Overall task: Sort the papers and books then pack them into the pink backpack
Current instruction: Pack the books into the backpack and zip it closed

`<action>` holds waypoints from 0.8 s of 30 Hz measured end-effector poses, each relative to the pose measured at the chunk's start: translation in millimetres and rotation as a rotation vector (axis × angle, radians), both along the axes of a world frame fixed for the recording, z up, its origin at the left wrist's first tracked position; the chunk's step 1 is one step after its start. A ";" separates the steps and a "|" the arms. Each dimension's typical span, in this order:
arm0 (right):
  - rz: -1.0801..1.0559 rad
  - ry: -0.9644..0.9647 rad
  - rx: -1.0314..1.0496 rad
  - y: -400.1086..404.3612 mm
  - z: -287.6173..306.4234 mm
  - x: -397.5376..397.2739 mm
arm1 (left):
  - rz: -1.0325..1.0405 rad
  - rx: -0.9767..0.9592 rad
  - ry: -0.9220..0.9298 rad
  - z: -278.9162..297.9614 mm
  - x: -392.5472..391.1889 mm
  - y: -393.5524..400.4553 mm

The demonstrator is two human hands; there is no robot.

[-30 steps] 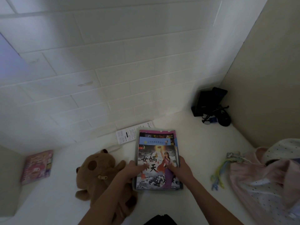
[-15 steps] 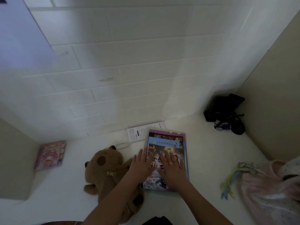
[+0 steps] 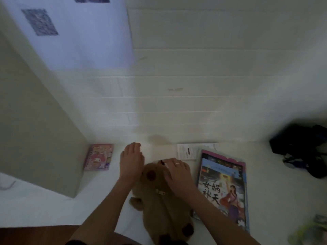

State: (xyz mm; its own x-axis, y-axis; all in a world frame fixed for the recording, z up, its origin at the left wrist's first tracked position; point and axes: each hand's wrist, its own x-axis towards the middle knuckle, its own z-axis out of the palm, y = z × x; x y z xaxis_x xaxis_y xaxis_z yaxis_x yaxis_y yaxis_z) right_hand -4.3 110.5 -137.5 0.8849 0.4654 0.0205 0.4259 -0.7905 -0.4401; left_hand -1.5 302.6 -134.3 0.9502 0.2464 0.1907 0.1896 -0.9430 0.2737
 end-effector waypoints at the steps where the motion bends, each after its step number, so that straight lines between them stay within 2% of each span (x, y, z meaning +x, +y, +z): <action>1: 0.036 0.009 0.012 15.6 0.0 2.5 | 0.118 -0.025 0.039 -2.6 -2.9 23.1; 3: 0.101 0.027 0.017 44.4 0.2 7.5 | 0.329 -0.101 0.203 -11.0 -8.9 68.2; 5: 0.168 0.047 -0.018 67.1 -0.4 10.6 | 0.457 -0.227 0.285 -21.6 -13.4 105.5; 6: 0.206 0.061 -0.057 75.4 -1.3 10.9 | 0.456 -0.240 0.302 -28.6 -15.6 118.9; 9: 0.279 0.103 -0.152 88.3 -5.6 12.2 | 0.335 -0.116 0.390 -49.3 -21.3 130.2; 12: 0.270 0.185 -0.162 87.4 -9.7 14.2 | 0.375 -0.116 0.361 -57.8 -17.0 124.0; 14: 0.239 0.235 -0.156 83.5 -12.6 16.1 | 0.418 -0.123 0.403 -58.1 -12.0 120.0; 20: 0.110 0.261 0.007 76.4 -12.8 21.3 | 0.752 -0.499 0.403 -52.6 4.4 121.5; 24: -0.017 0.317 0.082 69.7 -9.7 28.4 | 0.731 -0.948 0.261 -50.8 18.9 127.4</action>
State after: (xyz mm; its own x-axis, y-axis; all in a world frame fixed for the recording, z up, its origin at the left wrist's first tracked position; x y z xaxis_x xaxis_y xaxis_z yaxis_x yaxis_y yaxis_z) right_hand 24.1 180.2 -147.2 0.8609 0.4582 -0.2209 0.2441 -0.7531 -0.6110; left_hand 17.5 430.0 -185.1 0.5131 0.6754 -0.5296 0.7424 -0.0396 0.6687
